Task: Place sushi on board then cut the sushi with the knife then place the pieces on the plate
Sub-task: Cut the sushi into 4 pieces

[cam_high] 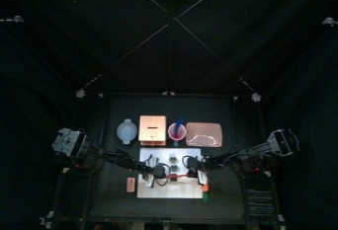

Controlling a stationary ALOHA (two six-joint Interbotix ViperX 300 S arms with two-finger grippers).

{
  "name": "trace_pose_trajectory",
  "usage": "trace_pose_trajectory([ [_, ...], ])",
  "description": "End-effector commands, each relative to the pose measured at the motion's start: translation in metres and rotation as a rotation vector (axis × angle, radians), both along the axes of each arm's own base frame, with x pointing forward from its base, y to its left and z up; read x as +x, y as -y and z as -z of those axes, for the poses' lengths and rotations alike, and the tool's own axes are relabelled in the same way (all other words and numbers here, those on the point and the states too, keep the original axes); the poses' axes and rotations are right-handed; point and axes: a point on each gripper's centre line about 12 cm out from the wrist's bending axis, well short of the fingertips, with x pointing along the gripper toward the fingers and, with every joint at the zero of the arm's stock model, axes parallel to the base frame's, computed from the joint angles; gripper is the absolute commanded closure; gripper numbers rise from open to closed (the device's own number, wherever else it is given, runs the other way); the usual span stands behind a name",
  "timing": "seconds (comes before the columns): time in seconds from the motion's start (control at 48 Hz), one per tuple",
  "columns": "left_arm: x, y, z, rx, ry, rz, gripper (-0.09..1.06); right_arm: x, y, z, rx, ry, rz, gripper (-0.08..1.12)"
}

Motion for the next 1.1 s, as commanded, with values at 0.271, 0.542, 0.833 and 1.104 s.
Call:
trace_pose_trajectory([
  [0.271,0.003,0.002,-0.012,0.001,0.037,0.012,0.54,0.003,0.003,-0.013,0.005,0.045,0.012,0.70],
  [0.542,0.003,0.003,-0.015,0.002,0.045,0.016,0.54,0.003,0.003,-0.013,0.005,0.046,0.012,0.70],
  [0.833,0.002,0.003,-0.013,0.002,0.038,0.015,0.54,0.002,0.002,-0.010,0.008,0.033,0.013,0.70],
  [1.104,0.003,0.003,-0.008,0.001,0.029,0.012,0.54,0.000,0.001,-0.002,0.021,0.006,0.025,0.70],
])
